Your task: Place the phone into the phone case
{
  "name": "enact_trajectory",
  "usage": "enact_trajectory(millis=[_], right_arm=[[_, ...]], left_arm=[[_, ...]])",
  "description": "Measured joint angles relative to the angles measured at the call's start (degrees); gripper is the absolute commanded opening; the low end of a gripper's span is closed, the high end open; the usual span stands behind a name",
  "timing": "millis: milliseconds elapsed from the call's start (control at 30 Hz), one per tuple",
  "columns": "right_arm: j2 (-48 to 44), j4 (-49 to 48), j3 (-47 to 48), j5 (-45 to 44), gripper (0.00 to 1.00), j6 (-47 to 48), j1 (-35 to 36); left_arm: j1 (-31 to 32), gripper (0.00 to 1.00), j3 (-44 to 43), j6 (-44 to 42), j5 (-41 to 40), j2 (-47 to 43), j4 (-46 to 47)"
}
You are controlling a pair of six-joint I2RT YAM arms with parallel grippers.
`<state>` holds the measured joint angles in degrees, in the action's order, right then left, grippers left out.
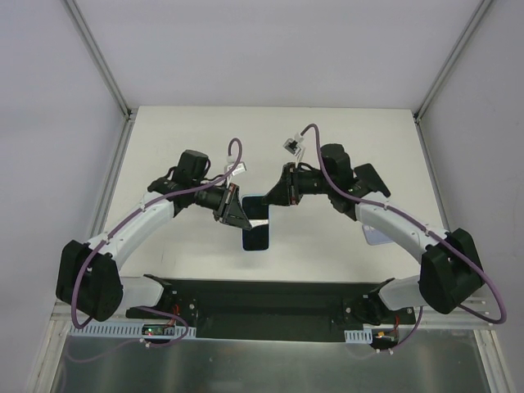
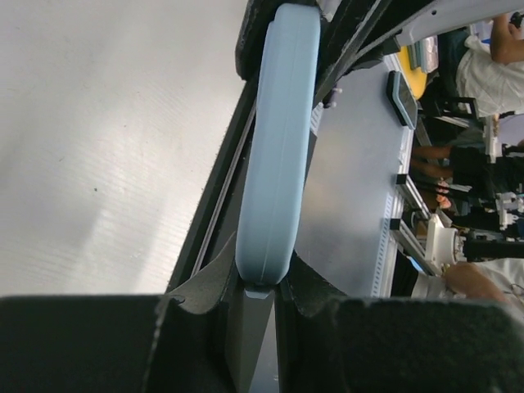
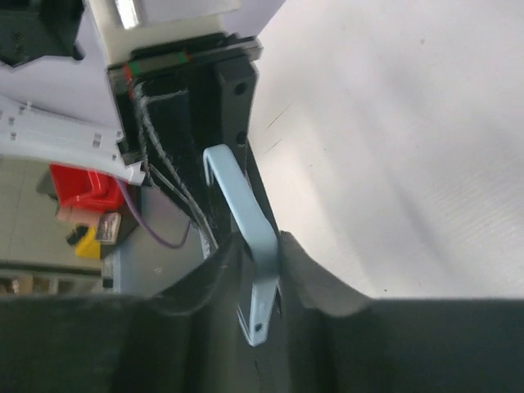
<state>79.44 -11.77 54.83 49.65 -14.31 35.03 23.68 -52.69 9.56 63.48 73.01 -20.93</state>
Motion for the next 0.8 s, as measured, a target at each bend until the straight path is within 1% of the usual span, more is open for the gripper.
enact_trajectory(millis=[33, 67, 133, 167, 233, 267, 300, 367, 467, 567, 733, 800], right_arm=[[0.13, 0.87, 0.28, -1.01, 0.43, -0.09, 0.09], [0.17, 1.95, 0.52, -2.80, 0.58, -0.09, 0.26], [0.07, 5.11, 1.27, -6.01, 0.71, -0.66, 0.83], [-0.09, 7.10, 1.77, -7.89, 0.81, -0.83, 1.05], [-0.90, 10.47, 2.10, -11.78, 0.87, -1.42, 0.85], [-1.42, 11.47, 1.97, -13.38, 0.94, -1.62, 0.37], [-2.25, 12.57, 1.68, -15.08, 0.96, -1.92, -0.57], [-4.44, 14.19, 0.46, -18.32, 0.96, -2.80, -3.17], [-8.13, 17.92, -1.33, -23.28, 0.96, -3.21, -5.99], [-11.78, 21.90, -2.60, -26.73, 0.96, -3.19, -6.10], [-15.72, 25.94, -4.33, -28.94, 0.96, -2.45, -5.53], [-16.68, 26.97, -5.09, -29.31, 0.96, -2.05, -5.51]], left_arm=[[0.00, 0.00, 0.00, 0.02, -0.57, 0.07, 0.04], [0.02, 0.00, 0.00, 0.07, -1.03, 0.09, 0.26], [0.26, 0.00, 0.00, 0.42, -3.19, 0.28, 0.48], [0.20, 0.00, 0.00, 0.57, -4.28, 0.55, 0.50], [-0.98, 0.00, 0.00, 1.20, -6.19, 1.44, 0.48], [-1.95, 0.00, 0.00, 1.49, -6.88, 2.05, 0.46], [-3.08, 0.00, -0.09, 1.66, -7.34, 2.80, 0.44], [-5.35, 0.00, -1.01, 1.81, -8.81, 5.16, -0.59], [-7.85, 0.00, -5.05, 1.20, -10.93, 10.10, -3.67], [-10.19, 0.00, -12.31, -0.52, -12.22, 17.09, -7.89], [-12.52, 0.00, -25.24, -4.57, -17.75, 29.22, -15.23], [-13.31, 0.00, -32.13, -6.75, -19.10, 35.23, -20.33]])
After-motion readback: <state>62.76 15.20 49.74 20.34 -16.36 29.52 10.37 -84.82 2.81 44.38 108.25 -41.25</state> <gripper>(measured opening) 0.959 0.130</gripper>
